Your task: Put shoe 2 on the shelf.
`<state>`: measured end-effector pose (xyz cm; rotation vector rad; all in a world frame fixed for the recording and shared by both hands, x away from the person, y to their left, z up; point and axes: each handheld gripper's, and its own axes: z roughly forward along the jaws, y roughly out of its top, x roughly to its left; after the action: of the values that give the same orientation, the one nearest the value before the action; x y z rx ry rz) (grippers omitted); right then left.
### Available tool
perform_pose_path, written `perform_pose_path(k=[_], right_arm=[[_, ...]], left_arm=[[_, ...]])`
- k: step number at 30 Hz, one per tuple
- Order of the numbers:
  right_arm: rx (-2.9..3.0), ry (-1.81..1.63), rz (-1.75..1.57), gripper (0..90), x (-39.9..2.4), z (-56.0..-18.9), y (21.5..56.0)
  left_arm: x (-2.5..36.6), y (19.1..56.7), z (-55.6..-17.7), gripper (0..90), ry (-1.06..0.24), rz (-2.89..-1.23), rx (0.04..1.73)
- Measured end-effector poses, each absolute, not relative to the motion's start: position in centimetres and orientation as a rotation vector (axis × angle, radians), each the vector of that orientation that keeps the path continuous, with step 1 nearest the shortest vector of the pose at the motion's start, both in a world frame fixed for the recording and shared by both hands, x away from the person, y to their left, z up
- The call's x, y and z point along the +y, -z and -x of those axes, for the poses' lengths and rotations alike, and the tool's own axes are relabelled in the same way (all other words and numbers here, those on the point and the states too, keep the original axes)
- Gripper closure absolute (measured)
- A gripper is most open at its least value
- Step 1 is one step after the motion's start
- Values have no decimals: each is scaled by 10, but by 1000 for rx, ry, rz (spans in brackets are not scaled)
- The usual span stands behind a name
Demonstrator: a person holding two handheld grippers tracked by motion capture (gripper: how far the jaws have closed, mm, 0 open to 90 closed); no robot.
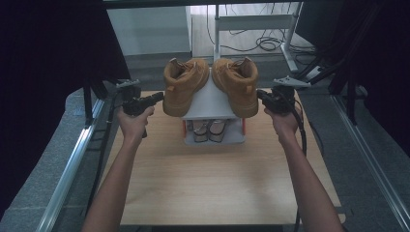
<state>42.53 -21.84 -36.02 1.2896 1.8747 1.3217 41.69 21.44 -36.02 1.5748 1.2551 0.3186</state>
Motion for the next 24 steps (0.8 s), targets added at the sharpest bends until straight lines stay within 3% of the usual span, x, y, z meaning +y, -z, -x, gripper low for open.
perform_pose_path(k=[6,11,13,24], right_arm=[[1905,-1373,-1285,895,-216,-425,361],[1966,-1370,-1198,895,-187,-421,360],[1968,-1346,-1186,895,-180,-422,359],[1972,-1364,-1262,893,-186,-433,370]], left_arm=[[207,359,-418,900,-315,-1588,1249],[196,361,-418,900,-270,-1586,1218],[189,359,-417,900,-309,-1597,1220],[188,356,-418,900,-316,-1598,1229]])
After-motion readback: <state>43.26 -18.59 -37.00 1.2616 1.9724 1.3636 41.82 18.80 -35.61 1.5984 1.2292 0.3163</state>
